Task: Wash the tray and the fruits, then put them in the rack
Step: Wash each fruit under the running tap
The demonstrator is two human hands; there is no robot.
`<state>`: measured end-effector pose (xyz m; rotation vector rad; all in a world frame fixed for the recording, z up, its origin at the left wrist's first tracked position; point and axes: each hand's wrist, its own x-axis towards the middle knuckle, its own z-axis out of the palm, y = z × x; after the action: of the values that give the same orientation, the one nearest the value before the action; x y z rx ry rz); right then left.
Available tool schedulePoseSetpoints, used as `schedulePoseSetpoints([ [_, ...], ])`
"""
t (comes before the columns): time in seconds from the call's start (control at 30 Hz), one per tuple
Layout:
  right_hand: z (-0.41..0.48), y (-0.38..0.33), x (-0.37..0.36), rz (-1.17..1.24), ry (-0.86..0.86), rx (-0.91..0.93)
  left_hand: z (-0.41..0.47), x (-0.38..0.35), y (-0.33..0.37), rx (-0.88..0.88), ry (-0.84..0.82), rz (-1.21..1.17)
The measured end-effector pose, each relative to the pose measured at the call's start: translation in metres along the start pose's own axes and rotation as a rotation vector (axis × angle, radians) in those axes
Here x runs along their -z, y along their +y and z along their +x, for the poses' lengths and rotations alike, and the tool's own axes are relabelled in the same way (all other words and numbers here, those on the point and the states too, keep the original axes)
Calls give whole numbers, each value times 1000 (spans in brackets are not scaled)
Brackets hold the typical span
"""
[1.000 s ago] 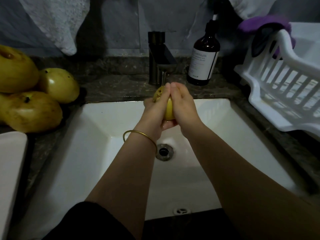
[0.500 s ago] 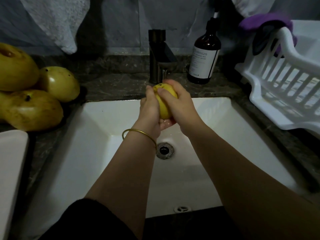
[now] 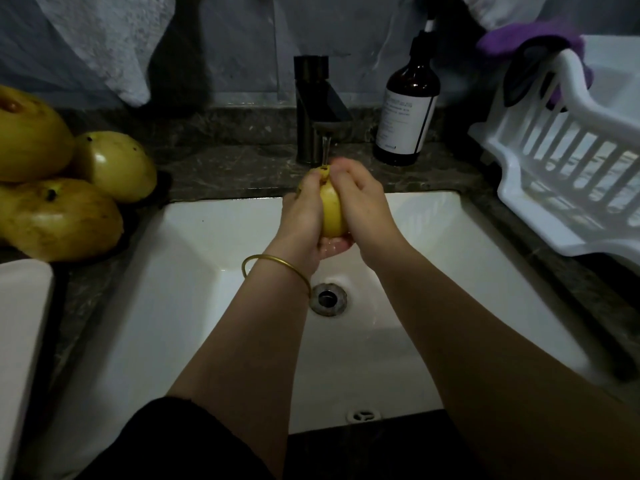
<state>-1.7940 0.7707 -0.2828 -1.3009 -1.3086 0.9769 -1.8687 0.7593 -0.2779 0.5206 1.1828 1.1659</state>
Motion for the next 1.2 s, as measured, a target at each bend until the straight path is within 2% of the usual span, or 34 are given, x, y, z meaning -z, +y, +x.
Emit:
schedulePoseSetpoints([
  [0.13,-1,0,1,14,-20,27,-3,1,2,37,17,-64],
  [0.3,0,1,6,148,32,-44,-11,2,4,113,-174,-157],
  [0.47,4,2,10,303,105,-222,-11,3,1,60,-214,141],
  [0.53,2,1,8,207,80,-165,-8,6,2,87,-212,193],
  [0.77,-1,2,-1,-99,9,96,-14,4,4,137,-113,-50],
  [0.87,-3,1,-3,-114,-4,141,-15,5,6,110,-117,-108],
  [0.93,-2,1,1,-28,37,78,-13,5,6,83,-111,-111],
  [1.0,1,0,6,68,75,-62,-9,5,4,67,-59,-91],
  [1.1,1,-2,11,72,-4,-316,-10,6,3,73,33,-26],
  [1.2,-1,-2,13,278,-72,-514,-13,8,4,85,65,15],
])
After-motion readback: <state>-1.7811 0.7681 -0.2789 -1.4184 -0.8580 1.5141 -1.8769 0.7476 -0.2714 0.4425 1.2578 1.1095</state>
